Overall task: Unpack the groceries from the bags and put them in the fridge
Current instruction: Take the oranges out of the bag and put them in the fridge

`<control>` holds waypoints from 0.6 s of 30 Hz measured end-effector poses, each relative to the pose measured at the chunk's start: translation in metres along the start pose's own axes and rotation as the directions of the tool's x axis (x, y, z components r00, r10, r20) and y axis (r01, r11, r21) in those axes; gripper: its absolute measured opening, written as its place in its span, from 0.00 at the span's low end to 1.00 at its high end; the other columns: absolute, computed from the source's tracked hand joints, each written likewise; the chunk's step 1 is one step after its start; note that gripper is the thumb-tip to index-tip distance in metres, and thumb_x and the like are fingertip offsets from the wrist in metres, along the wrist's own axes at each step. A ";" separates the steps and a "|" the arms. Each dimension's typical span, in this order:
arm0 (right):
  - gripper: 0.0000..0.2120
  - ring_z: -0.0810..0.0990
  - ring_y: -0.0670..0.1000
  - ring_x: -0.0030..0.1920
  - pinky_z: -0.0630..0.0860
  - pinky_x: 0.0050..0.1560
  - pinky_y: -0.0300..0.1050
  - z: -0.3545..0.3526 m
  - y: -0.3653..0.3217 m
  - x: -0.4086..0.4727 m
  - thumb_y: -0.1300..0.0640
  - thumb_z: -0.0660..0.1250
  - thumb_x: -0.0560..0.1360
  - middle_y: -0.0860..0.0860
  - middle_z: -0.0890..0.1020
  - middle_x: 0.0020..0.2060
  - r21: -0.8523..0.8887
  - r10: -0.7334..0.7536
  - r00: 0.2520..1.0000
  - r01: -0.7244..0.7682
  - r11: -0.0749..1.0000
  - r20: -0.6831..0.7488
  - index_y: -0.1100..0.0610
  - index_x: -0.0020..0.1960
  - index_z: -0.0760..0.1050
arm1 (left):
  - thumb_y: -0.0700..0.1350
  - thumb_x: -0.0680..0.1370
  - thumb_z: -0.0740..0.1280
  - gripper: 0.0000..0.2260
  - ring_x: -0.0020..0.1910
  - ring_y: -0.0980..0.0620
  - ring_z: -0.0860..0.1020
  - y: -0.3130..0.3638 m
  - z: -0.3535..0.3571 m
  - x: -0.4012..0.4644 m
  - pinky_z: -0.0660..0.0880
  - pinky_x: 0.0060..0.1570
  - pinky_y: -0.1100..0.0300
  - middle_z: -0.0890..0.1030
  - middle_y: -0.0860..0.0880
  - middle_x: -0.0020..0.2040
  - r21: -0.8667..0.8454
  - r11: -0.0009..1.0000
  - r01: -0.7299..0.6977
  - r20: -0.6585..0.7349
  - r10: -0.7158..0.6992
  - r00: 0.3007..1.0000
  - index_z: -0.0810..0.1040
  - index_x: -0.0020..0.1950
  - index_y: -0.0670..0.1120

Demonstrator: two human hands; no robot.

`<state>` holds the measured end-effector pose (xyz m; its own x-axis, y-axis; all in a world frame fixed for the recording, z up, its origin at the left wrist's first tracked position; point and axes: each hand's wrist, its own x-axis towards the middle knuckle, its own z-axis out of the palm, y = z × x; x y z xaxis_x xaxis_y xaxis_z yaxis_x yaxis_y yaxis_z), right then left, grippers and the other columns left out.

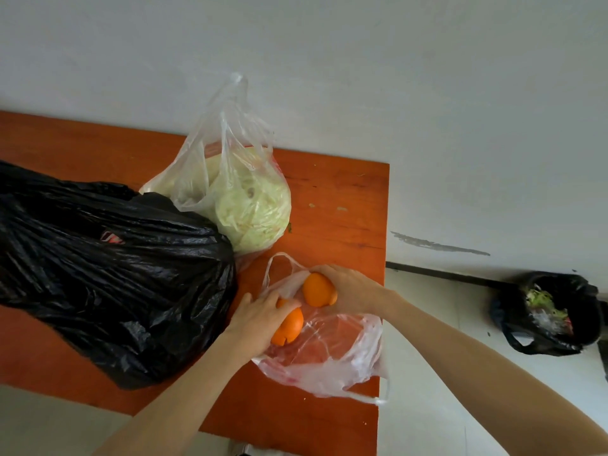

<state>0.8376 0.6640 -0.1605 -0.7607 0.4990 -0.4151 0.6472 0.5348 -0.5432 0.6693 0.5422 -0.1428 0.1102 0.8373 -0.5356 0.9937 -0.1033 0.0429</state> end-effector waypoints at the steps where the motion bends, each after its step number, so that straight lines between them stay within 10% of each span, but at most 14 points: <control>1: 0.37 0.73 0.52 0.61 0.71 0.59 0.46 -0.001 -0.001 -0.005 0.46 0.74 0.67 0.49 0.72 0.64 0.040 0.023 1.000 -0.022 0.999 -0.015 0.48 0.70 0.60 | 0.39 0.73 0.68 0.36 0.71 0.45 0.62 -0.001 0.000 0.002 0.61 0.65 0.45 0.60 0.45 0.73 0.015 1.000 -0.006 -0.004 0.006 1.000 0.53 0.73 0.56; 9: 0.37 0.71 0.45 0.54 0.72 0.55 0.43 -0.002 -0.007 -0.033 0.44 0.75 0.66 0.48 0.73 0.61 0.372 0.239 0.932 -0.128 0.920 -0.271 0.47 0.69 0.61 | 0.62 0.70 0.66 0.38 0.70 0.46 0.61 -0.001 0.003 0.003 0.62 0.64 0.48 0.61 0.46 0.72 0.041 0.996 0.085 -0.058 -0.082 0.995 0.57 0.71 0.45; 18: 0.36 0.71 0.44 0.55 0.72 0.54 0.40 -0.006 -0.036 -0.067 0.45 0.75 0.66 0.46 0.72 0.60 0.473 0.350 0.813 -0.106 0.875 -0.465 0.47 0.68 0.61 | 0.76 0.58 0.56 0.45 0.61 0.49 0.68 -0.009 -0.026 -0.003 0.66 0.60 0.54 0.69 0.50 0.60 -0.495 0.869 -0.023 -0.306 -0.149 0.940 0.69 0.64 0.46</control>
<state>0.8653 0.6154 -0.1092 -0.3693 0.9100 -0.1885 0.6237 0.0923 -0.7762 0.6610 0.5541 -0.1198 -0.0390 0.9670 -0.2518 0.8703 0.1567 0.4669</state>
